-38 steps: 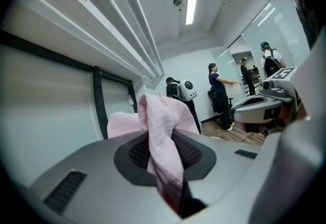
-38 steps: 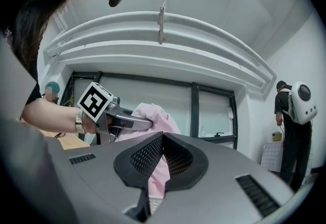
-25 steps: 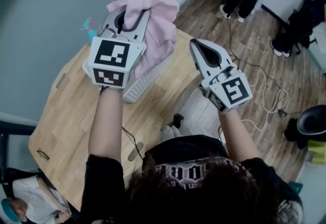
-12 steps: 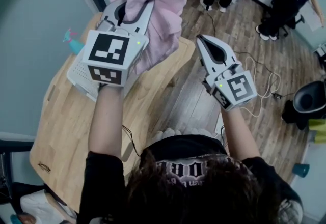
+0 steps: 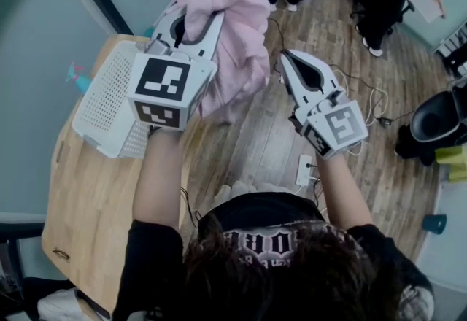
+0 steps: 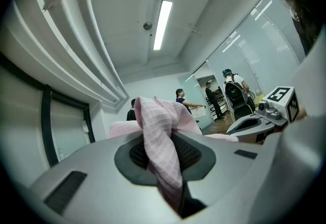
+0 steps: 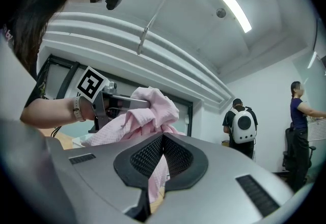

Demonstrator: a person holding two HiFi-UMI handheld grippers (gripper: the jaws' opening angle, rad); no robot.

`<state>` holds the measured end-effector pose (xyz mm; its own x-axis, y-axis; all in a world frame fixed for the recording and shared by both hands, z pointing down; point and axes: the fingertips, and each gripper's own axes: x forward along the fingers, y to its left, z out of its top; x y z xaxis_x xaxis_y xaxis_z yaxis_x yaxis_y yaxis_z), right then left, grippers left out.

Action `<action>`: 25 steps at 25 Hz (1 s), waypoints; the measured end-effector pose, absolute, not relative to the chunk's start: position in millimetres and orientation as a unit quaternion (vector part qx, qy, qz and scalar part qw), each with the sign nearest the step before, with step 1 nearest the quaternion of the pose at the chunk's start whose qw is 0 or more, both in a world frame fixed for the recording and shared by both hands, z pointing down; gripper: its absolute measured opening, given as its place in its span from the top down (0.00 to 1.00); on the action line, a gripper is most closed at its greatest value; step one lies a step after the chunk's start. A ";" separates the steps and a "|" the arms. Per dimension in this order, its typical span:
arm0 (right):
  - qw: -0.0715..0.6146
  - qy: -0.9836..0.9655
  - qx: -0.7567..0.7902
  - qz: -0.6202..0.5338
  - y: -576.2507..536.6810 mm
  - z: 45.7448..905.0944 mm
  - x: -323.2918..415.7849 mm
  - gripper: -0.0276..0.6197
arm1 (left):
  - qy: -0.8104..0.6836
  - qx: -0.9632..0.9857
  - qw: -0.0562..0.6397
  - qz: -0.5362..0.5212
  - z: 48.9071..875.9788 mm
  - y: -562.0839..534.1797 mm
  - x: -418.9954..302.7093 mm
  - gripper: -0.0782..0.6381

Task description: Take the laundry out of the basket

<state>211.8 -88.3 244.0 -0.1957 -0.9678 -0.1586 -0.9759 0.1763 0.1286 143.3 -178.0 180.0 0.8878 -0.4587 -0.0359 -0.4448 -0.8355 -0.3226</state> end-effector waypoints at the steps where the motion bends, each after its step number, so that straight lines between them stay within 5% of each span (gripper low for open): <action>1: 0.018 0.763 -0.638 0.104 -82.9 234.8 216.7 0.91 | 0.232 -0.959 0.161 -0.022 183.4 -172.8 152.1 0.81; 25: 0.016 0.724 -0.686 0.076 2.2 269.5 340.9 0.91 | 0.218 -0.970 0.096 -0.055 303.6 -80.2 271.3 0.81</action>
<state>340.9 2.2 269.5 -0.0590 -0.9901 -0.1274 -0.9951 0.0481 0.0869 271.3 -80.2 303.6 0.8987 -0.4336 0.0659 -0.4124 -0.8866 -0.2096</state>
